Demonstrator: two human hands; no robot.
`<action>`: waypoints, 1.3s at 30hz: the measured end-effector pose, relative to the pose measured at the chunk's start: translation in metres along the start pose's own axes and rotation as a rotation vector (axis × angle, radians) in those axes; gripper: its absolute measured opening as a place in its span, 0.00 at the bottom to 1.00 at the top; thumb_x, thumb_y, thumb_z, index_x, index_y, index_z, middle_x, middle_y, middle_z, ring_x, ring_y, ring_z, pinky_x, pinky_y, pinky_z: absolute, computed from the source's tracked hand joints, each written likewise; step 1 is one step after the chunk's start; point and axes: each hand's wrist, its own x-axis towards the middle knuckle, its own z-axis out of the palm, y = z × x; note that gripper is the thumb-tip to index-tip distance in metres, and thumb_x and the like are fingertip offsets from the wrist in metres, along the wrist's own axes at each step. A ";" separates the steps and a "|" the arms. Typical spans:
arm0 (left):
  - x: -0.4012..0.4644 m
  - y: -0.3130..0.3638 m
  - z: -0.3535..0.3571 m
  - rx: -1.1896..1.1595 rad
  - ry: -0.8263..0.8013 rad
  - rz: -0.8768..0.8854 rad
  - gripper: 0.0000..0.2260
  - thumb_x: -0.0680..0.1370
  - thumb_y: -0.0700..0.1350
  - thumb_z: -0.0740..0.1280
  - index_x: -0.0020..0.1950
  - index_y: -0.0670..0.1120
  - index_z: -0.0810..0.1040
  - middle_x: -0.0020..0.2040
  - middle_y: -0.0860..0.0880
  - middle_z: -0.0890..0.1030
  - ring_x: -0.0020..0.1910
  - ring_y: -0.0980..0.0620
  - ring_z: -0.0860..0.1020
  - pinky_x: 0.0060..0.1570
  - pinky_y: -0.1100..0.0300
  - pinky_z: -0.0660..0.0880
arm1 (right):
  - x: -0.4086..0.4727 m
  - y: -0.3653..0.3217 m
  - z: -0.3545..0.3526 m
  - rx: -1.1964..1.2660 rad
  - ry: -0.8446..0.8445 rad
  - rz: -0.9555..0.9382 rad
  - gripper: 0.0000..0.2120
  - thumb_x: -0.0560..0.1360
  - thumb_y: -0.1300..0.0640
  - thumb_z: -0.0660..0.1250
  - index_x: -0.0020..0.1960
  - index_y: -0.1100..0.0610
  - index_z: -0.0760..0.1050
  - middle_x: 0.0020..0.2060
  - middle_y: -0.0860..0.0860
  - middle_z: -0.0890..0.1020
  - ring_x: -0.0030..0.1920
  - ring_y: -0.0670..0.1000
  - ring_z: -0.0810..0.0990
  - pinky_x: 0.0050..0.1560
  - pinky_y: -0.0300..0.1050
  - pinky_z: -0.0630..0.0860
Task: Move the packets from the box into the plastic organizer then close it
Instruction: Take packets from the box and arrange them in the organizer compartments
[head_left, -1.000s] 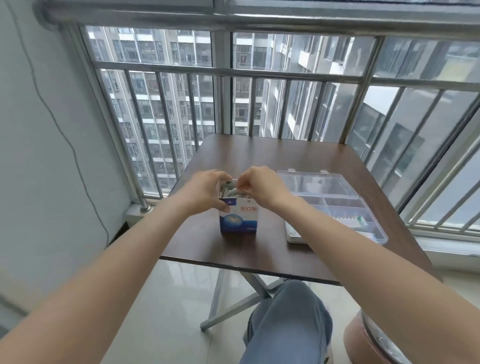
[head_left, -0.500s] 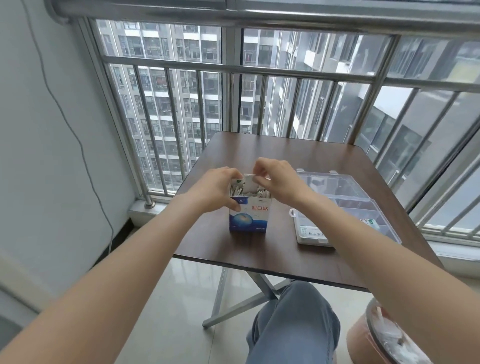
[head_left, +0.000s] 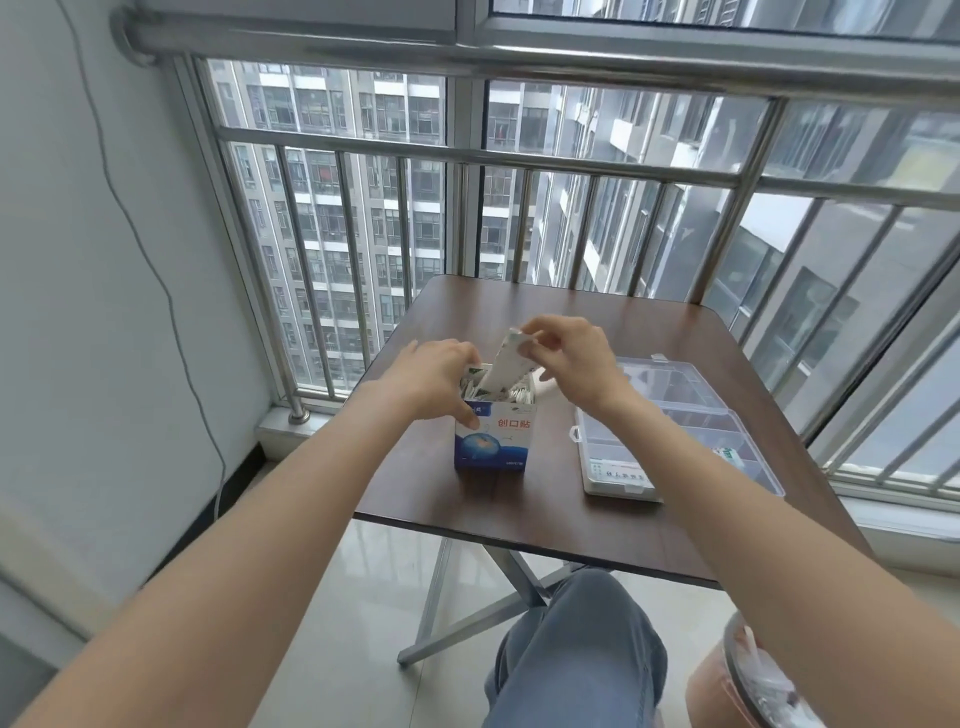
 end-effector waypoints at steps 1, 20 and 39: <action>-0.001 0.004 -0.001 -0.020 0.020 0.009 0.40 0.65 0.56 0.77 0.71 0.46 0.63 0.69 0.48 0.71 0.67 0.48 0.68 0.69 0.50 0.60 | -0.002 0.002 -0.003 0.062 0.044 0.021 0.07 0.76 0.61 0.66 0.53 0.62 0.79 0.43 0.56 0.82 0.39 0.50 0.79 0.33 0.35 0.78; -0.026 0.109 0.033 -1.056 -0.214 0.196 0.11 0.80 0.45 0.63 0.48 0.39 0.81 0.28 0.51 0.75 0.26 0.55 0.66 0.28 0.67 0.64 | -0.090 0.029 -0.079 0.605 0.020 0.181 0.07 0.76 0.68 0.63 0.52 0.60 0.75 0.37 0.52 0.83 0.34 0.44 0.80 0.36 0.35 0.76; -0.016 0.104 0.081 -0.778 0.213 0.035 0.14 0.83 0.49 0.55 0.45 0.44 0.75 0.35 0.54 0.81 0.22 0.60 0.69 0.32 0.63 0.69 | -0.096 0.086 -0.073 0.517 0.055 0.427 0.02 0.74 0.65 0.68 0.42 0.63 0.77 0.35 0.54 0.81 0.33 0.43 0.81 0.42 0.32 0.78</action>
